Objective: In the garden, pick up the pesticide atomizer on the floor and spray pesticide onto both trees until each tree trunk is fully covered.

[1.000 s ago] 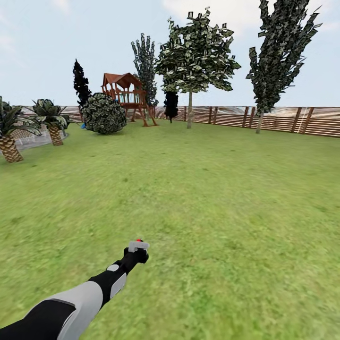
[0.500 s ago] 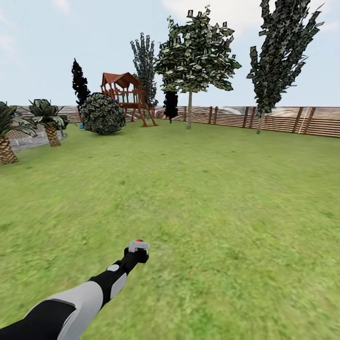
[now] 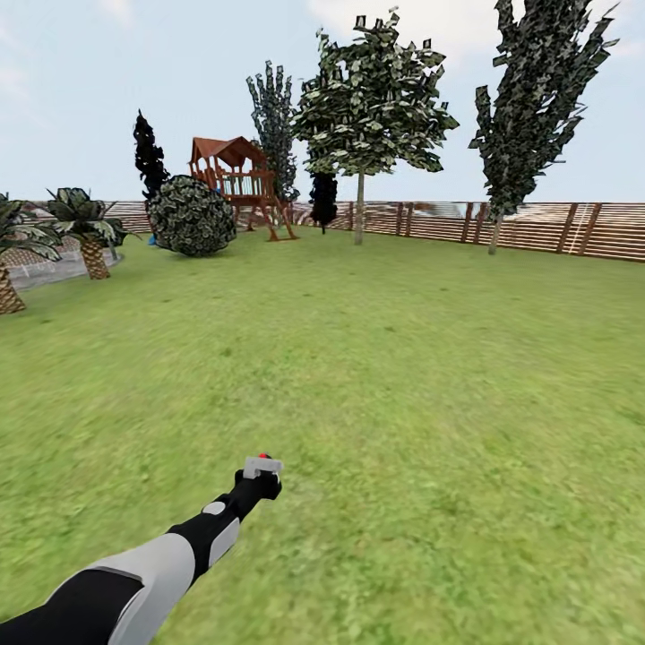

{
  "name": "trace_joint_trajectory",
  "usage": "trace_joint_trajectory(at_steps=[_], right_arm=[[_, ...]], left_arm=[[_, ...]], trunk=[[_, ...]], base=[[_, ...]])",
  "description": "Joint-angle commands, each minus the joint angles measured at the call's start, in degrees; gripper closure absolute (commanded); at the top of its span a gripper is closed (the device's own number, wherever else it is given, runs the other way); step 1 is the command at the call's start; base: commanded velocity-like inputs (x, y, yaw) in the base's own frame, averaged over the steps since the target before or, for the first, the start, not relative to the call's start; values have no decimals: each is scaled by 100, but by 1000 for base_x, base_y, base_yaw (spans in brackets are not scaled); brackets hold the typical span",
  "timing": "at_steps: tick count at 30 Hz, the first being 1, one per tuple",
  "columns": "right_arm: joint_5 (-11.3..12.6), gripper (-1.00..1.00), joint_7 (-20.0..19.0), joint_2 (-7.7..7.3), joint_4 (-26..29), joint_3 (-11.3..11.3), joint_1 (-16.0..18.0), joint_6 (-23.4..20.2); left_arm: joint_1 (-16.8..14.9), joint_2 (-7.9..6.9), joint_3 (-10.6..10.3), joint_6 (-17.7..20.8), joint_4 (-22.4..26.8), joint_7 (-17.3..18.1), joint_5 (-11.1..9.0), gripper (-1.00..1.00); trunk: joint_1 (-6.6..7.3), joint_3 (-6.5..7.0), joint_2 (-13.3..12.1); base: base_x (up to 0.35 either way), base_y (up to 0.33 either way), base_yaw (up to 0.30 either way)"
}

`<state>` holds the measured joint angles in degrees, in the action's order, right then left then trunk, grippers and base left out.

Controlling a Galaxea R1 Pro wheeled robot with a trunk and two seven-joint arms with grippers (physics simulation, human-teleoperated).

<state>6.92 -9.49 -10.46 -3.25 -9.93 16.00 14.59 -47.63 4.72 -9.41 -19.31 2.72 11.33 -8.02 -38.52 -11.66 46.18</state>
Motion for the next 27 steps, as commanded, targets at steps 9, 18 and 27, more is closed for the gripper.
trace_joint_trajectory(at_steps=[9, 18, 27], right_arm=[[0, -100, 0, -1, 0, 0, 0, 0], [2, -100, -6, 58, 0, 0, 0, -8], [2, -100, -9, 100, 0, 0, 0, -9]], left_arm=[[0, 19, -12, -2, 0, -25, 3, 100], [0, 28, -17, -2, 0, -25, 3, 100], [0, 29, -18, -2, 0, -25, 3, 100]], trunk=[[0, 0, 0], [0, 0, 0], [0, -4, 0]], base=[[335, -77, 0], [335, -77, 0], [335, -77, 0]])
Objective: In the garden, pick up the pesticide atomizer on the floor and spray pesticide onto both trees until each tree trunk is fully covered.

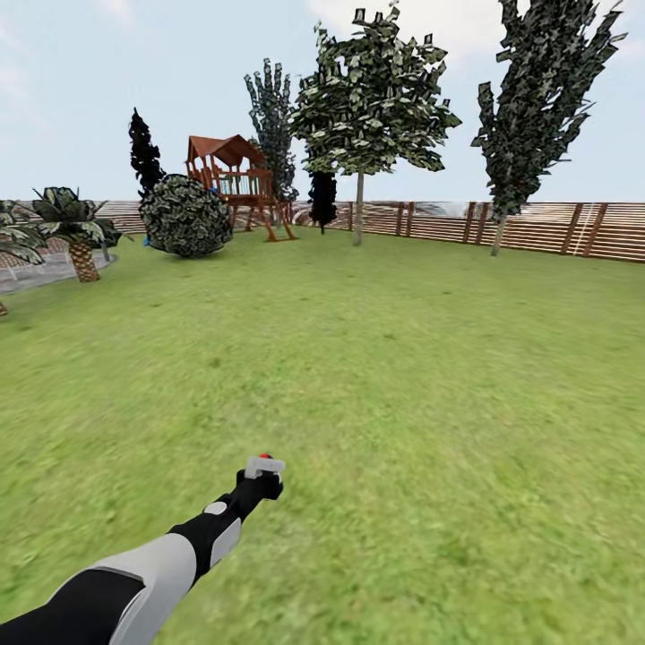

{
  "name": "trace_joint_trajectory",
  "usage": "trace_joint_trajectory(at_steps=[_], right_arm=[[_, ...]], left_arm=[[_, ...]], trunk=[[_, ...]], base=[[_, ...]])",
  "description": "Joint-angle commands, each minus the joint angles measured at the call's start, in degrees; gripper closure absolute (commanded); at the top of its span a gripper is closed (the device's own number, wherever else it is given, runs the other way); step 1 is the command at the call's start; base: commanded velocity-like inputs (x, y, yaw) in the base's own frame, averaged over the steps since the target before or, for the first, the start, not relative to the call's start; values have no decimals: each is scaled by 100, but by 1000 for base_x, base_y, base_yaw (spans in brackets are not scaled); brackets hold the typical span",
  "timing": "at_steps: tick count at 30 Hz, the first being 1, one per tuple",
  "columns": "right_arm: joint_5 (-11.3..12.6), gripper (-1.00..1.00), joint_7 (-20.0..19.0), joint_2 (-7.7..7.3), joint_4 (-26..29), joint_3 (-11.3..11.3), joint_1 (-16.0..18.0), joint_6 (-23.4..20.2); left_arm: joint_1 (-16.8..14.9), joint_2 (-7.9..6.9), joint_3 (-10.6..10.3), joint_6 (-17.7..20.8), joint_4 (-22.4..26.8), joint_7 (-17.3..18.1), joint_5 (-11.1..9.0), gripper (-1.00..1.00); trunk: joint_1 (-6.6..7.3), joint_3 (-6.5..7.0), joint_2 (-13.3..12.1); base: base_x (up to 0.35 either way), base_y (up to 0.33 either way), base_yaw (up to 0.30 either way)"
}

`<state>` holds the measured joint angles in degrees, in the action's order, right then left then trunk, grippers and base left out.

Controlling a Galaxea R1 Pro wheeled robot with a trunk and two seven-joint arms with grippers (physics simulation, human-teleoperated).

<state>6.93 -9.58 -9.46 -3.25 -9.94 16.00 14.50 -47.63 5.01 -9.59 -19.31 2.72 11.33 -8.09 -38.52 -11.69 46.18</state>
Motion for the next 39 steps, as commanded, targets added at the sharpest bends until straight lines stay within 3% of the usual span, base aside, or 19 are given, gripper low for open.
trace_joint_trajectory(at_steps=[1, 39], right_arm=[[1, -100, 0, 9, 0, 1, 0, 0], [19, -100, 0, 32, 0, 1, 0, 18]], left_arm=[[0, 0, 1, -2, 1, -25, 9, 100], [0, 3, 1, 6, -8, -25, 9, 100]], trunk=[[0, 0, 0], [0, 0, 0]], base=[[335, -77, 0], [342, -49, 0]])
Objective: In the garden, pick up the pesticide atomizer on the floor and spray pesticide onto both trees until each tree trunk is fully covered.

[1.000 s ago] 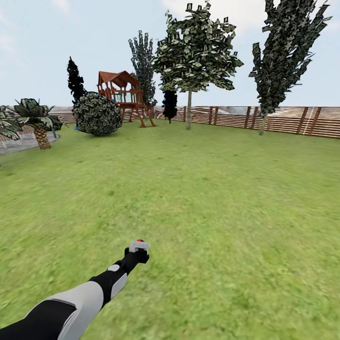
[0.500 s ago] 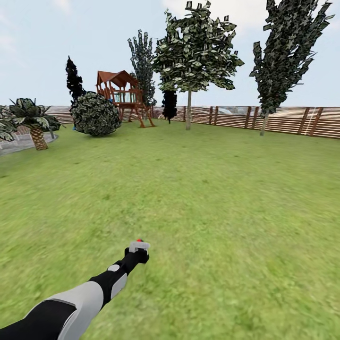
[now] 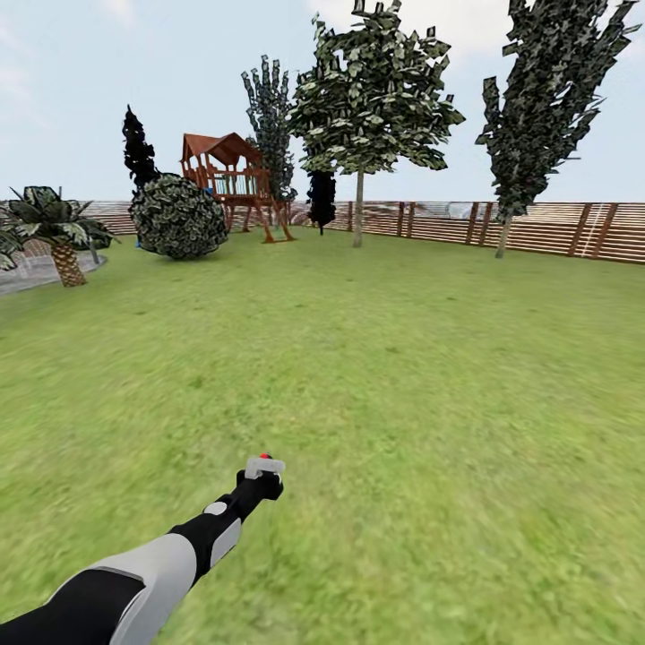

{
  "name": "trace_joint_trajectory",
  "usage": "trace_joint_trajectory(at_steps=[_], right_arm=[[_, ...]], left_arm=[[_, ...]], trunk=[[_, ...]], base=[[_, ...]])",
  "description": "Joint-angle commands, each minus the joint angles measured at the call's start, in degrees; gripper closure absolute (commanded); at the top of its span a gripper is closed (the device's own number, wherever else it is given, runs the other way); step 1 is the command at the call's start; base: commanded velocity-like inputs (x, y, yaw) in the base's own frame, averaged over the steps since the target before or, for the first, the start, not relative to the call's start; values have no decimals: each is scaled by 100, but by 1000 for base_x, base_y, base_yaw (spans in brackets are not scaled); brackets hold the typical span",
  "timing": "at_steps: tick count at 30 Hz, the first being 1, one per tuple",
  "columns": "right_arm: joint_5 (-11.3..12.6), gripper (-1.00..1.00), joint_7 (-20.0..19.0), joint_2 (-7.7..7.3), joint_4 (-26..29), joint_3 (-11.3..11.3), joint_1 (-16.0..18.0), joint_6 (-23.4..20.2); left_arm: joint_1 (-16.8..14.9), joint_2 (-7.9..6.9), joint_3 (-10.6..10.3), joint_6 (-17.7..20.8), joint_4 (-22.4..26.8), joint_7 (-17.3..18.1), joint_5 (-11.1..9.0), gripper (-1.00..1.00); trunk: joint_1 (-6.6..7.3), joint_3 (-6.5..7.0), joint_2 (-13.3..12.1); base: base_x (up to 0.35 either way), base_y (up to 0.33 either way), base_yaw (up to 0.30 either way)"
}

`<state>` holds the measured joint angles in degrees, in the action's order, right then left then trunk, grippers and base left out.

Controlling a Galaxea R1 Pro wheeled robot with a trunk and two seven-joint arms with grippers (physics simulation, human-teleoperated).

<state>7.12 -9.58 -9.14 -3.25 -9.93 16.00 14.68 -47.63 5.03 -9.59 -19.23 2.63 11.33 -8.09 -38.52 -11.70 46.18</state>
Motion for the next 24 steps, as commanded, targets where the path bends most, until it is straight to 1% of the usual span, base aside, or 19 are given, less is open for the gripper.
trace_joint_trajectory(at_steps=[1, 24], right_arm=[[0, -100, 0, 0, 0, 0, 0, 0], [-16, -100, 3, 0, 0, 0, 0, -9]], left_arm=[[0, 1, 1, -2, 1, -25, 9, 100], [0, 6, 1, -2, 1, -25, 17, 100]], trunk=[[0, 0, 0], [0, 0, 0]], base=[[350, 0, 0], [350, 0, 0]])
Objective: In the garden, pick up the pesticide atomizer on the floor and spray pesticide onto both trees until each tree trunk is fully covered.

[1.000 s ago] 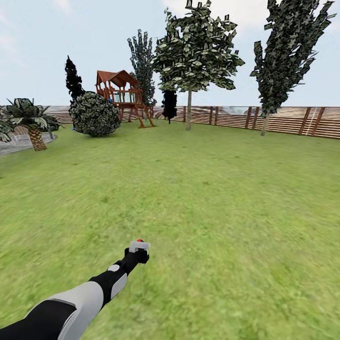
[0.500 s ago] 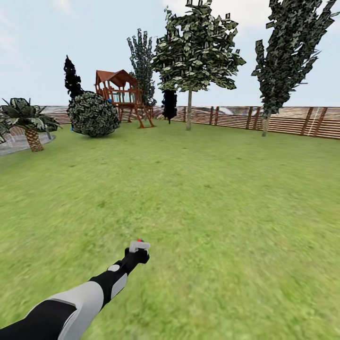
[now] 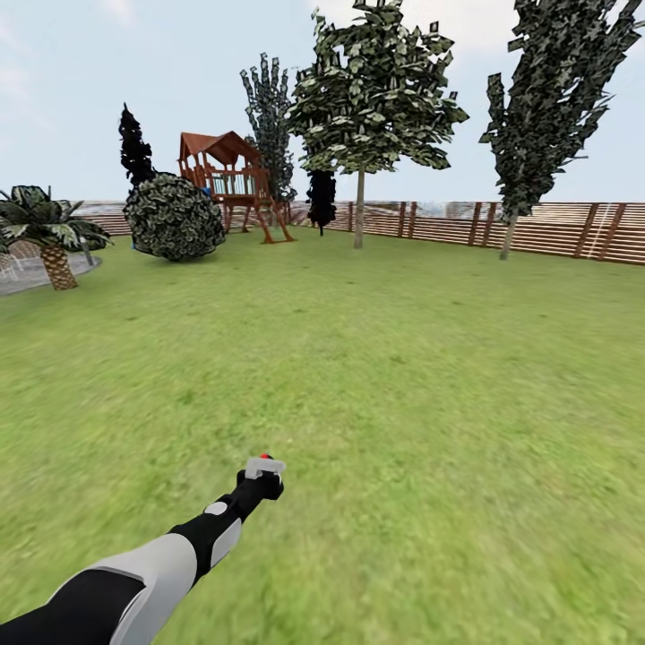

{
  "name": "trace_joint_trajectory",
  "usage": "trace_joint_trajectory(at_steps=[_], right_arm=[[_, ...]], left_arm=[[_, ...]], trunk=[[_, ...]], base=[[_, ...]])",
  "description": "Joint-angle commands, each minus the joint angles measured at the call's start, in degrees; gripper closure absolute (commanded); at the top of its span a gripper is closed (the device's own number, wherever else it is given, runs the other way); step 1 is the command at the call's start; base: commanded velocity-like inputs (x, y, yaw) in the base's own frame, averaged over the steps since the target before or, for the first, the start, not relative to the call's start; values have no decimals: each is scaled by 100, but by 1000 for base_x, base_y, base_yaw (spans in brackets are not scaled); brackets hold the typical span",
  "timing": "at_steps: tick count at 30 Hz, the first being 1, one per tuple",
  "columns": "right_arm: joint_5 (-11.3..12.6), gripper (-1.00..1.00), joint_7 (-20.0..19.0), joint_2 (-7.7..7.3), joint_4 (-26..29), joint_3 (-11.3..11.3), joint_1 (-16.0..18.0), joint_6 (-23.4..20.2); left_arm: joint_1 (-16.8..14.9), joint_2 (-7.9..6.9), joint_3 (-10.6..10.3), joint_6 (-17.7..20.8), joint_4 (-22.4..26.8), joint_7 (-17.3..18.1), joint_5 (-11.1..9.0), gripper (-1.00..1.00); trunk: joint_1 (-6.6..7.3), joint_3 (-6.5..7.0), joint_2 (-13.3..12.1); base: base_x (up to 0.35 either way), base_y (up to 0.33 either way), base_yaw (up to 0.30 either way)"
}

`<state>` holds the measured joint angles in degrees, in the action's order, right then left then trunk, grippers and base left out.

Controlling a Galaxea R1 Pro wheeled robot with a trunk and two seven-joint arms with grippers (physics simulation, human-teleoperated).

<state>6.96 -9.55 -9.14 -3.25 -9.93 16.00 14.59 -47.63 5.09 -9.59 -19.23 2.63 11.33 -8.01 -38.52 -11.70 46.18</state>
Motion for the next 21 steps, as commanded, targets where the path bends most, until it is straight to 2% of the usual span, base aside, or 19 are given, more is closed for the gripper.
trace_joint_trajectory(at_steps=[1, 21], right_arm=[[-1, -100, 1, 0, 0, 0, 0, 0], [-2, -100, 1, 0, 0, 0, 0, 0]], left_arm=[[0, 0, 1, -2, 1, -25, 10, 100], [0, 0, 1, -2, -5, -25, 10, 100]], trunk=[[0, 0, 0], [0, 0, 0]], base=[[350, 0, 0], [350, 0, 0]])
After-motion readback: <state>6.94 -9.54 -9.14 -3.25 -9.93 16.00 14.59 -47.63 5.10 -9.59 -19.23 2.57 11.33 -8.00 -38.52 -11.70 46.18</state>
